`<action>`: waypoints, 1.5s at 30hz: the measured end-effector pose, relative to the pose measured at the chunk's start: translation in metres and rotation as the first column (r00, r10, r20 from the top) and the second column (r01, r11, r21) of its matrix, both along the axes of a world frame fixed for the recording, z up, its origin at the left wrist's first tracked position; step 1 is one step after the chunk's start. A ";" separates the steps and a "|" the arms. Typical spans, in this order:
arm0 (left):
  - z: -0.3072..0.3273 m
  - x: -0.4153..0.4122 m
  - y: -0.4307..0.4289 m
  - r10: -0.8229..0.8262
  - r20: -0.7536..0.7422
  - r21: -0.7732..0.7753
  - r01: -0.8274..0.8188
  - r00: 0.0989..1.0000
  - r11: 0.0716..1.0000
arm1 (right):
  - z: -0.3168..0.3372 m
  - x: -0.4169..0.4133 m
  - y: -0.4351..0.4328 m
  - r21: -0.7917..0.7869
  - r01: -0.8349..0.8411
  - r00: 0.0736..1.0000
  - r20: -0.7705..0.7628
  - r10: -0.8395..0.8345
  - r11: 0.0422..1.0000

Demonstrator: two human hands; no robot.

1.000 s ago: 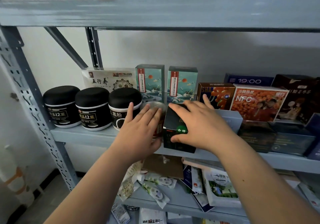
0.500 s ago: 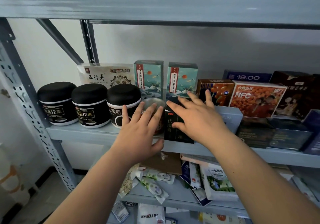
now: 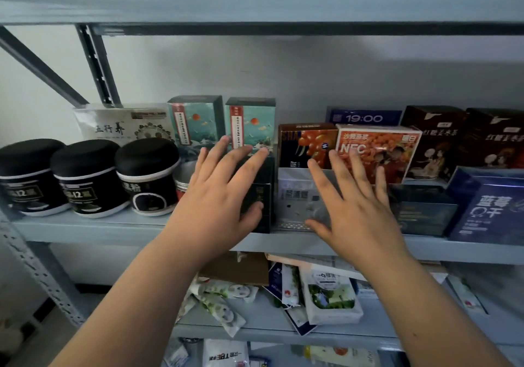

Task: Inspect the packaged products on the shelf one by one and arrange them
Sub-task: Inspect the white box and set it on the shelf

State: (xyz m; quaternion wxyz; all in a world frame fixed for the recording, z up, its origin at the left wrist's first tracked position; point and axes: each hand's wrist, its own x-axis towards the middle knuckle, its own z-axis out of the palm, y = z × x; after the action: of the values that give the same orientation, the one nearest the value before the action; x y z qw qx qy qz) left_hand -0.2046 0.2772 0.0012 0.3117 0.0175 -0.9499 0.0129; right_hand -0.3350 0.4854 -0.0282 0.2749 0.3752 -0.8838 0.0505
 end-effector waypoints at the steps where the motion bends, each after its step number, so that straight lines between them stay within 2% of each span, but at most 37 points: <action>1: 0.003 -0.009 0.009 -0.019 0.010 -0.019 0.019 1.000 1.000 | -0.002 -0.004 0.009 -0.009 0.008 1.000 -0.012 -0.008 1.000; 4: 0.014 -0.036 0.037 -0.009 0.115 -0.077 0.018 0.993 0.997 | -0.009 -0.018 0.032 -0.007 0.026 0.999 -0.030 -0.027 1.000; 8: 0.022 -0.061 0.060 0.105 0.271 -0.156 -0.064 0.957 0.986 | -0.014 -0.035 0.052 0.033 0.014 1.000 -0.011 -0.014 0.999; 12: 0.023 -0.070 0.072 0.135 0.315 -0.086 -0.113 0.940 0.990 | -0.015 -0.045 0.061 0.048 -0.032 0.999 0.031 0.031 0.998; 15: 0.023 -0.071 0.076 0.111 0.261 -0.015 -0.111 0.959 0.994 | -0.019 -0.050 0.062 0.050 -0.080 0.996 0.030 0.078 0.996; 21: 0.026 -0.054 0.081 -0.010 0.117 0.133 -0.006 0.993 0.991 | -0.024 -0.057 0.062 0.028 -0.164 0.985 0.051 0.162 0.986; 27: 0.032 -0.026 0.101 -0.013 -0.034 0.250 0.021 0.999 0.968 | -0.015 -0.054 0.062 -0.070 -0.240 0.965 0.094 0.246 0.968; 29: 0.032 -0.014 0.107 -0.021 -0.062 0.353 0.042 0.998 0.935 | -0.010 -0.046 0.065 -0.180 -0.333 0.925 0.127 0.358 0.926; 32: 0.023 0.004 0.109 -0.074 -0.126 0.545 0.131 0.989 0.828 | -0.006 -0.016 0.072 -0.447 -0.393 0.778 0.304 0.550 0.804; 34: 0.014 0.011 0.109 -0.117 -0.197 0.688 0.222 0.973 0.691 | -0.011 0.007 0.072 -0.647 -0.284 0.597 0.458 0.659 0.707; 36: 0.002 0.015 0.106 -0.105 -0.299 0.802 0.309 0.949 0.511 | -0.022 0.027 0.067 -0.770 -0.136 0.403 0.532 0.745 0.623; 39: -0.020 0.019 0.098 -0.017 -0.383 0.895 0.375 0.924 0.242 | -0.042 0.047 0.055 -0.818 0.041 0.278 0.560 0.780 0.573; 42: -0.043 0.028 0.088 0.065 -0.356 0.934 0.358 0.932 -0.018 | -0.059 0.063 0.043 -0.815 0.190 0.200 0.579 0.791 0.548; 45: -0.063 0.044 0.080 0.038 -0.330 0.926 0.331 0.943 -0.181 | -0.071 0.081 0.030 -0.786 0.370 0.152 0.578 0.802 0.496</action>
State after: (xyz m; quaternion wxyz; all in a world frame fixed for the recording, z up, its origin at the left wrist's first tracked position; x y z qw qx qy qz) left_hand -0.1610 0.3568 -0.0616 0.2995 0.1386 -0.5707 -0.7519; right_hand -0.2545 0.5153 -0.0992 -0.2221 0.2235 -0.6083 0.7285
